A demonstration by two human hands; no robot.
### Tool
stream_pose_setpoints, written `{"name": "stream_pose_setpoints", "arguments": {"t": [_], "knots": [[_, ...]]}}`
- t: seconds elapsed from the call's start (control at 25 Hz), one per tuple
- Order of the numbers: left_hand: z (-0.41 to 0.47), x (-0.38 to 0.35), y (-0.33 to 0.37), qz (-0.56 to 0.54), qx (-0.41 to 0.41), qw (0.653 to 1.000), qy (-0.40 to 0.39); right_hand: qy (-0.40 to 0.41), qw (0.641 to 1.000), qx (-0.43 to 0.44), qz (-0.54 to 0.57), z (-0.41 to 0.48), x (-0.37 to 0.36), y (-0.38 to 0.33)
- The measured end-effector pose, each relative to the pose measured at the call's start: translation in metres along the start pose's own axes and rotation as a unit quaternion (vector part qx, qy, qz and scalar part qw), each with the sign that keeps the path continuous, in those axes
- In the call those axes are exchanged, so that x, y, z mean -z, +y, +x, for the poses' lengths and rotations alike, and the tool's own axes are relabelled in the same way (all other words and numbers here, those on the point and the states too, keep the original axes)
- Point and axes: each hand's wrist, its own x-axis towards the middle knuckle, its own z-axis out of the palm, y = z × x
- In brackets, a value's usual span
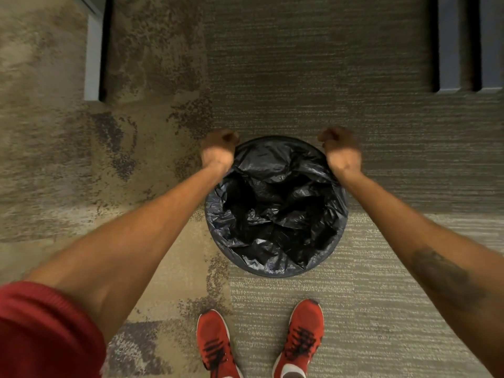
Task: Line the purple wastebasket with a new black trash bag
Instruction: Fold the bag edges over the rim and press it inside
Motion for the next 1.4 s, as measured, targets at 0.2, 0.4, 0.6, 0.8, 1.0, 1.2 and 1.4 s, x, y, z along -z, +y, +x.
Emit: {"name": "stream_pose_setpoints", "arguments": {"t": [0.2,0.4,0.6,0.8,1.0,1.2,1.4], "knots": [[-0.044,-0.005,-0.005,0.062,-0.104,0.989,0.08,0.006,0.997,0.081,-0.001,-0.071,-0.001,0.016],[-0.03,-0.007,0.002,0.147,-0.082,0.986,-0.009,-0.07,0.991,0.082,-0.081,-0.062,-0.017,0.017],[-0.028,0.0,0.016,0.209,-0.122,0.966,-0.09,-0.044,0.99,0.111,-0.077,-0.058,-0.007,0.004],[-0.083,-0.013,-0.004,0.322,-0.377,0.864,-0.086,-0.053,0.982,0.135,-0.117,-0.107,-0.035,0.007],[-0.069,-0.033,-0.008,0.369,-0.233,0.87,-0.23,-0.161,0.982,0.079,-0.06,-0.09,-0.05,0.027],[-0.04,-0.019,0.021,0.245,-0.295,0.918,-0.101,-0.15,0.982,0.086,-0.07,-0.09,-0.05,0.054],[-0.083,-0.001,-0.014,0.107,-0.327,0.938,0.027,-0.174,0.969,0.144,-0.103,-0.11,-0.043,0.047]]}}
